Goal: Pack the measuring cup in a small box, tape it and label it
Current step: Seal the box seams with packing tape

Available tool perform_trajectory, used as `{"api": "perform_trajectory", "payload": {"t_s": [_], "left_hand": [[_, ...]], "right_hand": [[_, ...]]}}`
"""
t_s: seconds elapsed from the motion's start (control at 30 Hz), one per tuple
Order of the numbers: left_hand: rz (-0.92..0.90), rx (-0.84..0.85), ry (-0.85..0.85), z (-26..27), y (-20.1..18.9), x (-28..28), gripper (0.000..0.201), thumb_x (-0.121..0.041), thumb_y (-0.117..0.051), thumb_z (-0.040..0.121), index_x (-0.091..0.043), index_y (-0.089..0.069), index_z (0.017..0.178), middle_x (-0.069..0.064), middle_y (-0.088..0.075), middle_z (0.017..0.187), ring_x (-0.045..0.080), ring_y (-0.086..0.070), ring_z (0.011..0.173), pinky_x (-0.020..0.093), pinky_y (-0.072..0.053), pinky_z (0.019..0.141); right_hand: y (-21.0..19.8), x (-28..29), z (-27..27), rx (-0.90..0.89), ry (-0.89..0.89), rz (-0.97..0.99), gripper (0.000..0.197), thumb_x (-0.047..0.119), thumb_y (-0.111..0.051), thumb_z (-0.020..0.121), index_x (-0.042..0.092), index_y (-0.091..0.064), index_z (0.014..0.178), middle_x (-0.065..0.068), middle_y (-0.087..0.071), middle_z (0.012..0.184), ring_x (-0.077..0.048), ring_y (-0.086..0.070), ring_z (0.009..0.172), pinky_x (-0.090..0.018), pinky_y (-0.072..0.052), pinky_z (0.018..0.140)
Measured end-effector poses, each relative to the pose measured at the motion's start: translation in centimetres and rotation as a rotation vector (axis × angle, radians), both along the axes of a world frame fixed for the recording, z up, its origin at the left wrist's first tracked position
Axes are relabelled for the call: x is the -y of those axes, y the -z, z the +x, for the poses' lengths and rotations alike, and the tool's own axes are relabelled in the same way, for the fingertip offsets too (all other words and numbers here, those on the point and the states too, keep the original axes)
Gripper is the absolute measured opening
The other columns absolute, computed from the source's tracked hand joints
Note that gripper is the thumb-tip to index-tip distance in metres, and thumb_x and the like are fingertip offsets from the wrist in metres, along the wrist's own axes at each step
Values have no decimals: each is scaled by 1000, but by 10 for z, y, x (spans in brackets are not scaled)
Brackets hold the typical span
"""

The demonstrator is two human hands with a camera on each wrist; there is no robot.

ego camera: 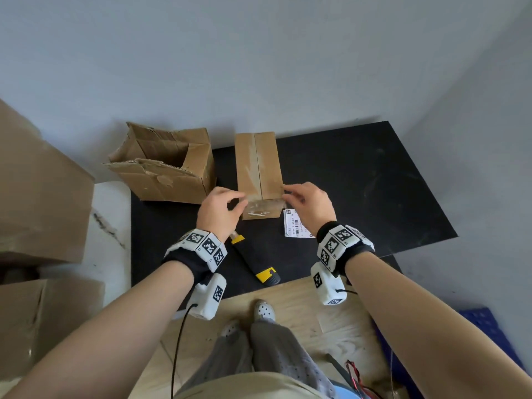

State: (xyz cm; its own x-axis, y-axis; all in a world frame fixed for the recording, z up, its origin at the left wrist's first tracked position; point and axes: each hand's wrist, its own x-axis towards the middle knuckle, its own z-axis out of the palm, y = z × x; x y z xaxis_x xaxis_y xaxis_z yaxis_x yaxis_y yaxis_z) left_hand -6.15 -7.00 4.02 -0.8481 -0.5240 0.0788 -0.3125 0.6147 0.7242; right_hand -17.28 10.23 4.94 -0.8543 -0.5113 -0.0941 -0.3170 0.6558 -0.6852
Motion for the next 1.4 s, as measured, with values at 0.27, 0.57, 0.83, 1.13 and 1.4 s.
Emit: {"api": "perform_trajectory", "payload": {"t_s": [0.27, 0.57, 0.83, 1.13, 1.4], "left_hand": [[-175, 37, 104, -14, -3, 2, 25, -30, -79, 72, -8, -70, 81, 2, -58, 90, 15, -55, 70, 32, -51, 62], [-156, -10, 248, -13, 3, 17, 8, -6, -74, 76, -2, -70, 81, 7, -58, 93, 20, -60, 77, 39, -55, 71], [-140, 120, 333, -6, 3, 39, 42, 15, -56, 79, -15, -72, 103, 5, -56, 115, 21, -59, 97, 38, -53, 81], [-100, 7, 304, -13, 2, 34, 13, -9, -76, 75, -8, -76, 87, 7, -64, 95, 21, -62, 83, 41, -53, 73], [-58, -59, 273, -14, 10, 30, 12, -10, -78, 72, -3, -74, 80, 8, -61, 89, 20, -61, 74, 39, -55, 68]], "right_hand": [[6, 8, -4, -171, -150, 106, 26, 31, -68, 83, 12, -69, 100, -4, -58, 101, -20, -58, 90, -33, -49, 70], [12, 10, -7, -204, -185, 89, 19, 18, -67, 84, 9, -68, 100, -7, -60, 96, -24, -57, 88, -38, -50, 66], [5, -5, -19, -155, -312, 205, 55, -15, -49, 79, 21, -64, 119, -1, -60, 112, -21, -52, 105, -41, -50, 76], [5, 4, -27, -127, -281, 92, 17, 11, -68, 83, 15, -74, 99, -2, -67, 100, -23, -57, 97, -40, -49, 80], [12, 8, -27, -137, -275, 29, 14, 14, -76, 75, 9, -74, 89, -6, -66, 88, -25, -58, 84, -43, -51, 75]]}}
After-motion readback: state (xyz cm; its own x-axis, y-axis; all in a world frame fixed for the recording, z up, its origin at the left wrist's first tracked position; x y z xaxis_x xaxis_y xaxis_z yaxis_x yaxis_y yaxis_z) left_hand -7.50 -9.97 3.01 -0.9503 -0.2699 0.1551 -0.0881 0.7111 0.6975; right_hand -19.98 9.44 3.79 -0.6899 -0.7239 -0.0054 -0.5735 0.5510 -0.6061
